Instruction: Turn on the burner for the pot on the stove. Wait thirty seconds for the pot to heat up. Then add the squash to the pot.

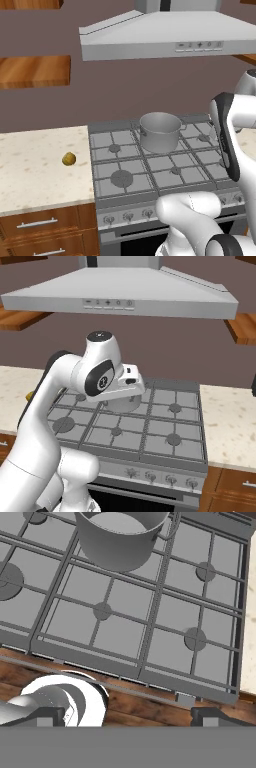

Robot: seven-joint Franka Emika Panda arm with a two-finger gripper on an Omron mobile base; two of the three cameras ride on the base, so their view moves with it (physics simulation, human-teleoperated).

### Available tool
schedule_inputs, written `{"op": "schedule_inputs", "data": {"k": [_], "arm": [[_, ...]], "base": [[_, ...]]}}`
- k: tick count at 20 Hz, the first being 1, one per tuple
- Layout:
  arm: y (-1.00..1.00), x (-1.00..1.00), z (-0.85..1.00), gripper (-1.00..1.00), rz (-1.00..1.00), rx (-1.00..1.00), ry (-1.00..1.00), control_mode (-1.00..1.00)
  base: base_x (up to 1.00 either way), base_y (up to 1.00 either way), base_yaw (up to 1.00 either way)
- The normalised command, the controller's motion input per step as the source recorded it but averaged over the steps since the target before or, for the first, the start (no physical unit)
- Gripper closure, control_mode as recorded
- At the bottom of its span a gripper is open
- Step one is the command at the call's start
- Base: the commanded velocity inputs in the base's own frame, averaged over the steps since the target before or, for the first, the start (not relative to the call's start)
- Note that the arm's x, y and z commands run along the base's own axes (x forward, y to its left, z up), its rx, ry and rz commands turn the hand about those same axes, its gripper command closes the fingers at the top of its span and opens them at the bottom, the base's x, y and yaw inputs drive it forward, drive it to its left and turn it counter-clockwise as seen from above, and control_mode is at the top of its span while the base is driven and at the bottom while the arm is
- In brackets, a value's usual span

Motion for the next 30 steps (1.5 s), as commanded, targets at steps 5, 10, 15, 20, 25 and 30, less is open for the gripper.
{"op": "schedule_inputs", "data": {"k": [5,10,15,20,25,30], "arm": [[0.00,0.00,0.00,-1.00,0.00,0.00,0.00,-1.00],[0.00,0.00,0.00,-1.00,0.00,0.00,0.00,-1.00],[0.00,0.00,0.00,-1.00,0.00,0.00,0.00,-1.00],[0.00,0.00,0.00,-1.00,0.00,0.00,0.00,-1.00],[0.00,0.00,0.00,-1.00,0.00,0.00,0.00,-1.00],[0.00,0.00,0.00,-1.00,0.00,0.00,0.00,-1.00]], "base": [[0.00,0.00,0.00],[0.00,0.00,0.00],[0.00,0.00,0.00],[0.00,0.00,0.00],[0.00,0.00,0.00],[0.00,0.00,0.00]]}}
